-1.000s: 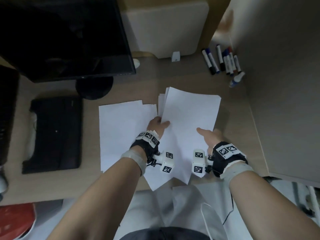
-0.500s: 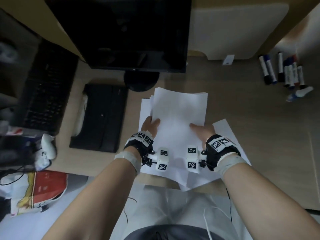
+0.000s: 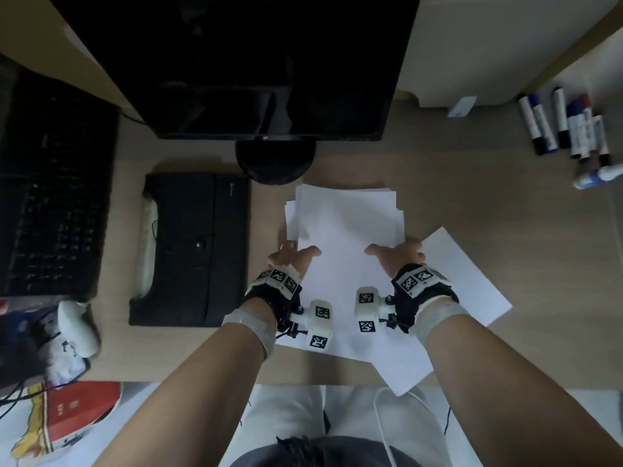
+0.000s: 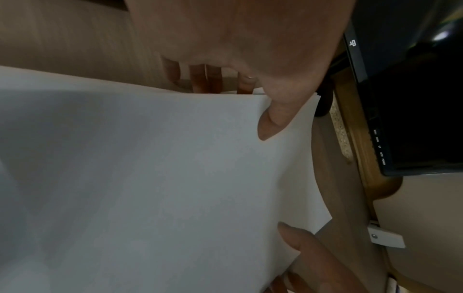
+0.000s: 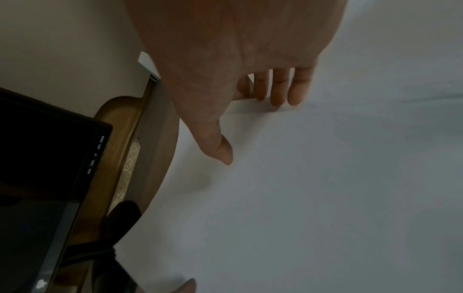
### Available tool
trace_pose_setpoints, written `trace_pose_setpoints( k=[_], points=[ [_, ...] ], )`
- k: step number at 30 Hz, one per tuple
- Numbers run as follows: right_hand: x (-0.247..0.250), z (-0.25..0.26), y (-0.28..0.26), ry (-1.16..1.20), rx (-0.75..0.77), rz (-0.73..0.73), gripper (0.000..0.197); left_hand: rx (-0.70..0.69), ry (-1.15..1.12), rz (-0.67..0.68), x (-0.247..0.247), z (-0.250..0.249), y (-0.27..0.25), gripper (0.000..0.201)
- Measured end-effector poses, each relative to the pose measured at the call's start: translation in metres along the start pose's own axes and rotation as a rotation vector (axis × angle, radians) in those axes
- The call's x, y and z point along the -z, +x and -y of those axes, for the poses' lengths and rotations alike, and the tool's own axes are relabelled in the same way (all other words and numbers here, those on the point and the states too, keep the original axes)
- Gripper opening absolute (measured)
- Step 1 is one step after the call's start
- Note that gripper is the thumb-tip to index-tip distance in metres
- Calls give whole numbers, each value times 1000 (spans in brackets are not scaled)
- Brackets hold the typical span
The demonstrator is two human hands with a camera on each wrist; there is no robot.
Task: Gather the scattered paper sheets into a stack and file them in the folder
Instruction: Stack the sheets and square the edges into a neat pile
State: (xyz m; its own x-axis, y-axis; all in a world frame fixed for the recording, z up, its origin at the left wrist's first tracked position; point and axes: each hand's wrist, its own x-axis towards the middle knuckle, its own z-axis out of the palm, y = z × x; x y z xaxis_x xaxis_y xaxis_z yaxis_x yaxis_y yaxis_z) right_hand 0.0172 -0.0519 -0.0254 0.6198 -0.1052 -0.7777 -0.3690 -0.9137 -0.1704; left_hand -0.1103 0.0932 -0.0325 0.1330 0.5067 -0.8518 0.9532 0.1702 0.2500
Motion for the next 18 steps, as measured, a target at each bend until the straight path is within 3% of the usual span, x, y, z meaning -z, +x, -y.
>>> trace_pose_setpoints(
  k=[2, 5, 7, 9, 12, 14, 16, 18],
  points=[
    [-3, 6, 2, -25, 18, 24, 99, -10, -14, 7, 2, 1, 3, 85],
    [-4, 9, -2, -28, 62, 71, 93, 6, -57, -68, 6, 8, 6, 65],
    [-1, 0, -2, 22, 74, 5, 89, 0, -122, -138, 4, 12, 8, 65],
    [8, -17, -3, 69, 15, -125, 92, -38, -150, -208, -4, 7, -2, 79],
    [19, -58, 13, 59, -217, -220, 107, -103, -36, -344, -23, -8, -17, 90],
    [30, -78, 9, 40, -216, -137, 87, -215, 57, -439, -37, -18, -24, 88],
    [36, -92, 23, 120, -206, 68, 64, -313, 139, -366, -50, -25, -28, 80],
    [45, -105, 16, 62, -155, 52, 57, -303, 257, -242, -61, -24, -30, 74]
  ],
)
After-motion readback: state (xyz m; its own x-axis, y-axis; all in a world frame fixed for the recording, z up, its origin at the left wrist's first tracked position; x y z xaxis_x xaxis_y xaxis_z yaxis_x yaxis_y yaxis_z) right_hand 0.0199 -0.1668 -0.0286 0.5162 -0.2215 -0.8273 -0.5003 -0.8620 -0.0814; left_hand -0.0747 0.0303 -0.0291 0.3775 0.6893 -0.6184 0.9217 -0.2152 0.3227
